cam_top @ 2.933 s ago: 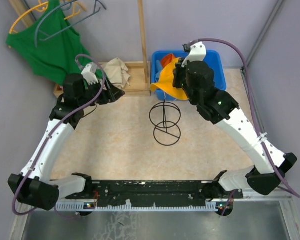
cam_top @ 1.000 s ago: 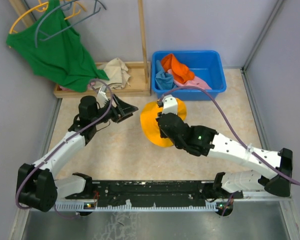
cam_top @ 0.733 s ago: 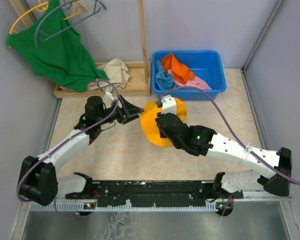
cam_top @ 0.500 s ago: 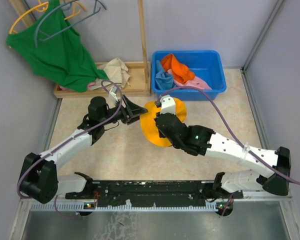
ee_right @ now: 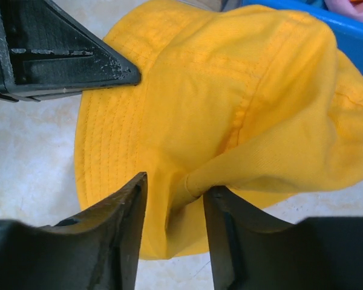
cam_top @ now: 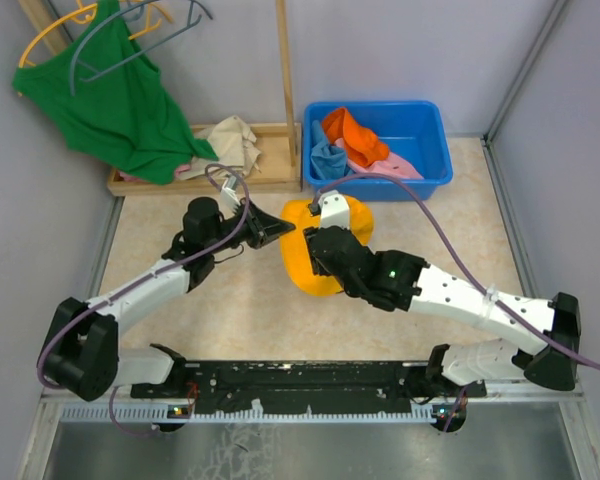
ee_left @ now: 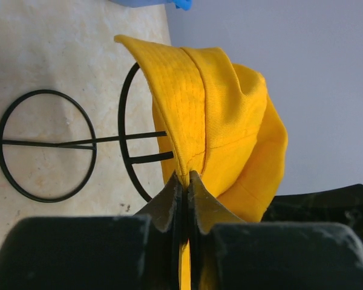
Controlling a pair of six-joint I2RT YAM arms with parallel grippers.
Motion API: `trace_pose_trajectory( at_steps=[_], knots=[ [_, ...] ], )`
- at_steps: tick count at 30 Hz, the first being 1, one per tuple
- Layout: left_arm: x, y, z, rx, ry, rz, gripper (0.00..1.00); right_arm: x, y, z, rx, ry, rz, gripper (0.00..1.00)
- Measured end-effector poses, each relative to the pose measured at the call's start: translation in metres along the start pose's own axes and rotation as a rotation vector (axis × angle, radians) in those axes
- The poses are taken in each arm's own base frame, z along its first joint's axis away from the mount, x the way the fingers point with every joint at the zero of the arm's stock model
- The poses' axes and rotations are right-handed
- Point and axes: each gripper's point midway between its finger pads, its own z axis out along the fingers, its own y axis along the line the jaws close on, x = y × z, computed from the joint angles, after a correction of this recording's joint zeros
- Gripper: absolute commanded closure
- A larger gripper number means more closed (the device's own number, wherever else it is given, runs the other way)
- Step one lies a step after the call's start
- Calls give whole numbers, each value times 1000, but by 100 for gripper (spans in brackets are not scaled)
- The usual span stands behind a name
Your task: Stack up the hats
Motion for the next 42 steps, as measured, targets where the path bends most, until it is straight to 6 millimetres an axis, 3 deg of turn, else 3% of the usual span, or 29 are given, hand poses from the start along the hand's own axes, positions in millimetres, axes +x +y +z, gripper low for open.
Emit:
trace_pose_trajectory(
  at_steps=[2, 7, 12, 17, 20, 26, 28, 31, 36, 42],
  knots=[
    [1, 8, 0, -14, -8, -2, 99, 0, -1, -1, 3, 3, -9, 47],
    [6, 31, 4, -56, -5, -25, 98, -9, -5, -9, -4, -9, -18, 43],
    [8, 52, 8, -97, 4, -49, 98, -35, -16, -37, -55, -88, 36, 37],
    [11, 71, 8, -114, 0, -70, 97, -71, -57, -54, -37, -169, 175, 34],
    [16, 83, 6, -130, 5, -92, 97, -80, -87, -53, 0, -176, 246, 33],
    [19, 92, 7, -125, 16, -103, 90, -69, -110, -37, -9, -89, 314, 33],
    [21, 93, 8, -119, 24, -103, 74, -64, -112, -30, -20, -55, 329, 33],
    [23, 97, 9, -124, 34, -105, 61, -56, -112, -18, -30, -3, 337, 32],
    [17, 106, 6, -138, 25, -116, 58, -59, -114, 8, -27, 58, 335, 32],
    [4, 114, 1, -158, 7, -116, 51, -77, -140, 52, 22, 66, 382, 32]
  ],
)
